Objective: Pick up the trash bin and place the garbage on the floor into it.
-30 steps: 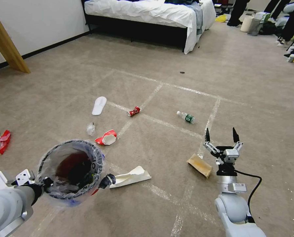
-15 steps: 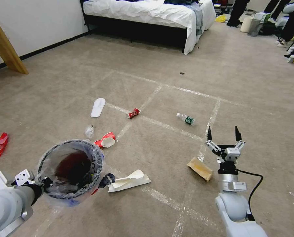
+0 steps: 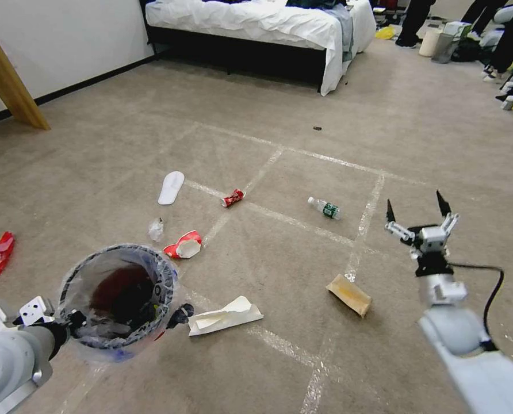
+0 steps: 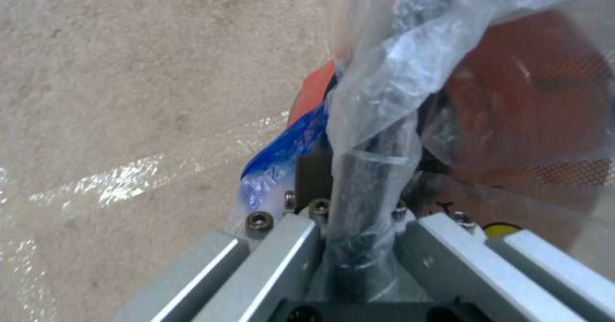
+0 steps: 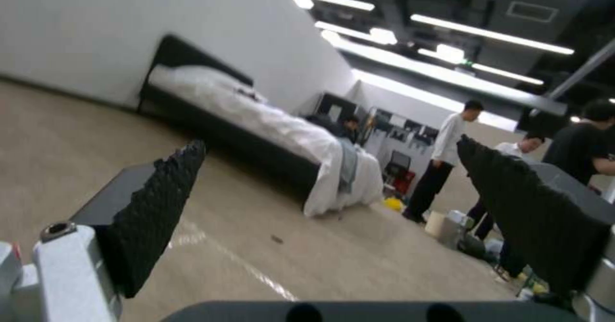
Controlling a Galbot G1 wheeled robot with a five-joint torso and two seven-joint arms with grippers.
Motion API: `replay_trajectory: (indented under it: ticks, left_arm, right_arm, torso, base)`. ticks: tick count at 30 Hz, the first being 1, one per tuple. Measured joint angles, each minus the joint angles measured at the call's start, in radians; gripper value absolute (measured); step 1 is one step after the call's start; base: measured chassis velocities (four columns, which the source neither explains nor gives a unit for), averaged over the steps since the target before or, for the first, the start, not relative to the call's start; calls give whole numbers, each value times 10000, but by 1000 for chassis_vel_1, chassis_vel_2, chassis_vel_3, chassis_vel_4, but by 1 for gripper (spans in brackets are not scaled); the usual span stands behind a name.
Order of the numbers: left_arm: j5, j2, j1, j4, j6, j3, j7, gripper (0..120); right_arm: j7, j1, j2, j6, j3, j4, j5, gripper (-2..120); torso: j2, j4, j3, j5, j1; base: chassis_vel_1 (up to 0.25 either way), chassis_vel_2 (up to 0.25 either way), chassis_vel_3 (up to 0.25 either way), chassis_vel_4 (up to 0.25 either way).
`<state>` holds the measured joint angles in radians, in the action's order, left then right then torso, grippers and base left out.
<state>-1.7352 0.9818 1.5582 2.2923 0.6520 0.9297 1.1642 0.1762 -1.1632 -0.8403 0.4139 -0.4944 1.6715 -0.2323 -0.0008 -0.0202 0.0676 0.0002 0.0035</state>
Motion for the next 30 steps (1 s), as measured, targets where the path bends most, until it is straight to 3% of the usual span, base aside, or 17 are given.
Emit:
replay_trajectory:
  ticks: [3,4,7,12,14,19,21,22,24,25,27,28,30]
  left_arm:
    - [-1,-90,-81,-126,-3,-57,-7,0]
    - [-1,-90,-81,-126,-3,-57,-7,0]
    - [17,-49,-75,-198,-4,12,-11,0]
    - [204,141,-65,-254,-4,-4,-80,0]
    - [283,192,-40,-283,-3,-9,-131,0]
    - [422,252,38,-347,2,-6,-227,0]
    - [518,257,68,-412,9,0,-288,0]
    - [518,257,68,-412,9,0,-288,0]
    - [586,271,66,-459,12,-18,-334,0]
    - [586,271,66,-459,12,-18,-334,0]
    - [679,344,50,-523,18,-83,-397,0]
    - [679,344,50,-523,18,-83,-397,0]
    - [763,413,45,-567,21,-134,-439,0]
  right_arm:
    - [-761,538,1044,-300,554,-862,-1061,100]
    - [-761,538,1044,-300,554,-862,-1061,100]
    - [-2139,1255,1789,-462,1648,-1770,-2341,100]
    - [-3611,1877,2066,-485,2608,-2526,-2522,100]
    - [-3875,2053,2128,-542,2918,-2679,-2408,100]
    - [-2858,2690,2227,-711,4178,-3009,-1376,100]
    - [-3129,2669,2689,-2009,4336,-2667,-1210,100]
    - [-3129,2669,2689,-2009,4336,-2667,-1210,100]
    - [-3292,2424,3154,-3878,4201,-2023,-1604,100]
    - [-3292,2424,3154,-3878,4201,-2023,-1604,100]
    - [-2006,2174,3647,-6172,4245,-1005,-2230,100]
    - [-2006,2174,3647,-6172,4245,-1005,-2230,100]
    - [-500,2011,3851,-8200,4178,-109,-3255,100]
  torso:
    - [0,-5,0,-3,0]
    - [0,-5,0,-3,0]
    - [0,-1,0,-4,0]
    - [0,-2,1,-2,0]
    - [0,-3,0,-3,-1]
    - [0,2,1,6,-1]
    - [0,1,1,-10,-1]
    - [0,1,1,-10,-1]
    - [1,-3,0,-3,-1]
    - [1,-3,0,-3,-1]
    - [0,-5,0,-4,-1]
    - [0,-5,0,-4,-1]
    - [0,-3,0,-5,-1]
  base:
    - [0,0,0,0]
    - [0,0,0,0]
    - [0,0,0,0]
    - [0,0,0,0]
    - [0,0,0,0]
    - [0,0,0,0]
    - [0,0,0,0]
    - [0,0,0,0]
    - [0,0,0,0]
    - [0,0,0,0]
    - [0,0,0,0]
    - [0,0,0,0]
    - [0,0,0,0]
